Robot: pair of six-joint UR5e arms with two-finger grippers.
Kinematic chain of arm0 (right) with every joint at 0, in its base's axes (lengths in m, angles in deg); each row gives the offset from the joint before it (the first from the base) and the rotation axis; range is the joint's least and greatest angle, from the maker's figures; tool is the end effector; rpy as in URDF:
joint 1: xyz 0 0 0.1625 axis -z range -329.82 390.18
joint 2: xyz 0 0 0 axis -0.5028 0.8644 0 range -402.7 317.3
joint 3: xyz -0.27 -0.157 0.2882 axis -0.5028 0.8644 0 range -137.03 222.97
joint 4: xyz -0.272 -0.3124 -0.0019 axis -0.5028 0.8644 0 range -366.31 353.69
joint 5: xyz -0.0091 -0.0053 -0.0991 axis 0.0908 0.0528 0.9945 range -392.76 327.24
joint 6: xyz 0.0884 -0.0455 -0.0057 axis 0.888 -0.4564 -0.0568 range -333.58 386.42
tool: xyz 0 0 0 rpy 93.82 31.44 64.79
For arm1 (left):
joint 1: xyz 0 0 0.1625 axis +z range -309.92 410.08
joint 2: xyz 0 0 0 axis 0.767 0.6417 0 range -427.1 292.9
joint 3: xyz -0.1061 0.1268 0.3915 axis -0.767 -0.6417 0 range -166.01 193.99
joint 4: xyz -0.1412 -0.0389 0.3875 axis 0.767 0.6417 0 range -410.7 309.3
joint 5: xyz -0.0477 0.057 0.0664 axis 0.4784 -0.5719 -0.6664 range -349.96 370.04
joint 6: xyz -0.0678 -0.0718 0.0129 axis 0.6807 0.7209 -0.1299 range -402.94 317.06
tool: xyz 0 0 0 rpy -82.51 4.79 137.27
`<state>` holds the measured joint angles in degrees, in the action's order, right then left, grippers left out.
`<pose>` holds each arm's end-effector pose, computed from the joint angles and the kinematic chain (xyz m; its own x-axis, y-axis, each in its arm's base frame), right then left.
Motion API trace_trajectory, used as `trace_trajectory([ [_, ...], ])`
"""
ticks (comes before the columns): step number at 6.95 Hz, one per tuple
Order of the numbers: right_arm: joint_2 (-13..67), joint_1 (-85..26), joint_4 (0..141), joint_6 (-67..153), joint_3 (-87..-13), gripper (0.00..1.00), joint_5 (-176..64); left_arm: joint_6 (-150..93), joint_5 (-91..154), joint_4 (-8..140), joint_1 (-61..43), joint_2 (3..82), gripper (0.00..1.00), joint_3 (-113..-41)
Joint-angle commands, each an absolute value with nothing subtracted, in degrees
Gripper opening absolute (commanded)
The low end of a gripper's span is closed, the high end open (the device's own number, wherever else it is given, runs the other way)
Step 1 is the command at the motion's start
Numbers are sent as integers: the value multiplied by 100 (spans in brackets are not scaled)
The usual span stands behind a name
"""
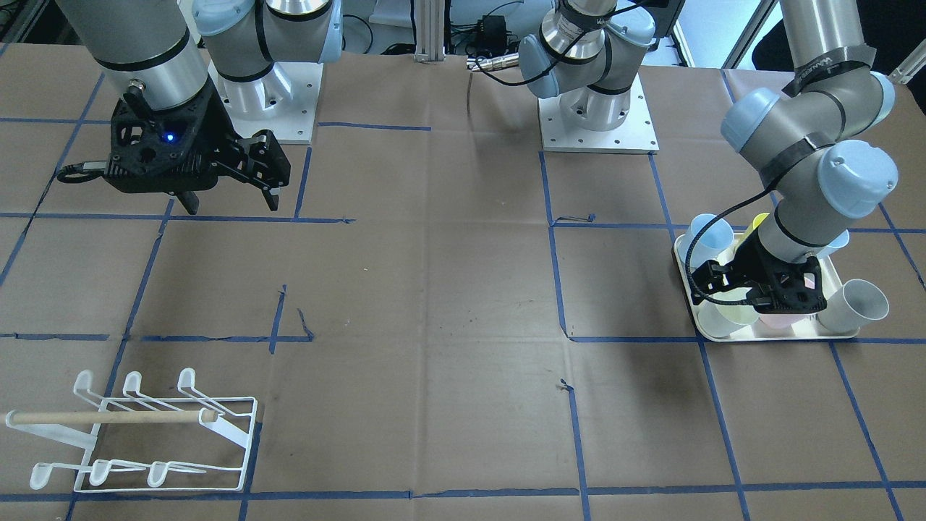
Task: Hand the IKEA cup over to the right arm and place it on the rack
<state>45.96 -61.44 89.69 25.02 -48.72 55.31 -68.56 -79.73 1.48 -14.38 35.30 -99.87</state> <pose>0.1510 -0.5022 0.4724 -0.9980 -0.0545 -0.0324 -0.0527 0.9972 -0.0525 0.0992 -0.5177 0.2488 -1.0000 0.0013 -0.0080 0.0015 0.9997 -0.0263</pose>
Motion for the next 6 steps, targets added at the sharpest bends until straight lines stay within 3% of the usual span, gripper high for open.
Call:
trace_trajectory([
  [1,4607,-6149,8967,2502,-4878,100,5531,-6922,-7970,-235,-1425,3564,99,-10237],
  [3,4607,-6140,8976,2502,-4878,100,5522,-6922,-8005,-236,-1416,3564,99,-10238],
  [4,4599,-6149,9002,2528,-4878,100,5496,-6922,-8014,-227,-1408,3564,90,-10238],
  [6,4520,-6149,9046,2781,-4922,100,5408,-6914,-8023,-158,-1408,3564,23,-10229],
])
